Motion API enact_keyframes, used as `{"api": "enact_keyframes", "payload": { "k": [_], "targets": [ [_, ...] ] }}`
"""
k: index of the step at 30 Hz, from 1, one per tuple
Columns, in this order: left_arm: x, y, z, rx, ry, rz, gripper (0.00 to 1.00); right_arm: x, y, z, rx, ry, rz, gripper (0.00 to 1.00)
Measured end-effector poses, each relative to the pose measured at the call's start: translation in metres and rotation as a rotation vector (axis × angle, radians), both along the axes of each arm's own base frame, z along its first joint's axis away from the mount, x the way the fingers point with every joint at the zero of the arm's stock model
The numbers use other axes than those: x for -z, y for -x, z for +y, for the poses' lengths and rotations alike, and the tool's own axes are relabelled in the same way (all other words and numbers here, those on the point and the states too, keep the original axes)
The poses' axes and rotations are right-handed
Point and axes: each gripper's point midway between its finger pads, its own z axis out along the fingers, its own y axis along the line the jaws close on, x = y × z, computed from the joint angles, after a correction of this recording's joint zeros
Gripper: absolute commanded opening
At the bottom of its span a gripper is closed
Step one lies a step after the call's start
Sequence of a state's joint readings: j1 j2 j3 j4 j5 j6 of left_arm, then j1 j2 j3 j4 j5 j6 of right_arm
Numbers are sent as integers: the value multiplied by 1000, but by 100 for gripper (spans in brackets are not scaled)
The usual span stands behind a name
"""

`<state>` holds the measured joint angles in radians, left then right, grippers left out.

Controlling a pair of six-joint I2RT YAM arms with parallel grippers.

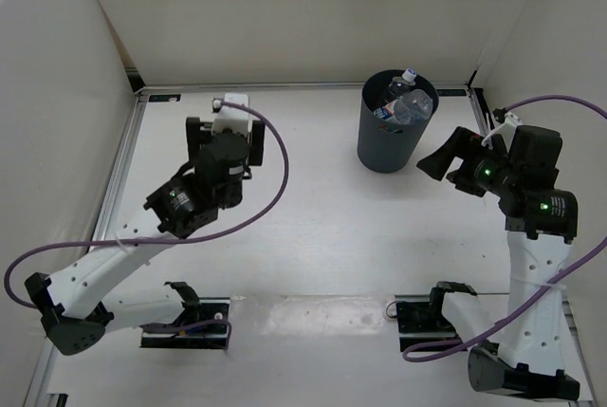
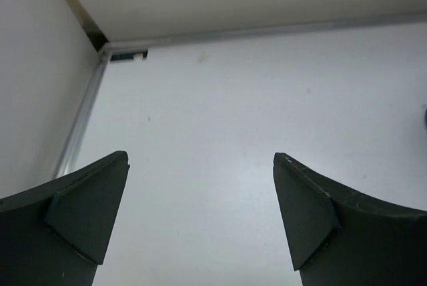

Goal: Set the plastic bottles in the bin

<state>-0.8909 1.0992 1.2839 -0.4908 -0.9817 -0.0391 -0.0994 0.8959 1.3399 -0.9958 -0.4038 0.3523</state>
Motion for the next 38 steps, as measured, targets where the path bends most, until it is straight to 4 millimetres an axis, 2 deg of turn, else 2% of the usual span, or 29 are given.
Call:
{"api": "enact_keyframes", "payload": {
  "k": [3,5,8,12,15,19,22,31,38],
  "targets": [
    [46,5,13,-48,-10,82,100,-1,2,1,-10,4,-9,89],
    [66,8,29,-113,4,134,100,-4,5,2,-17,11,-25,89],
    [72,10,59,-228,52,151,100,-7,9,1,-14,23,-51,89],
    [80,27,92,-344,126,115,100,-9,12,2,-15,33,-63,89],
    [102,38,107,-390,171,78,100,-4,10,4,-27,19,-57,89],
    [131,44,114,-399,190,79,100,10,6,-2,-3,13,-20,89],
    [129,42,113,-397,220,58,100,16,7,-4,13,30,-4,89],
    [123,42,117,-433,298,5,100,10,14,-28,174,71,-51,89],
    [123,47,123,-462,323,-18,100,25,10,-38,245,51,-4,89]
  ]
}}
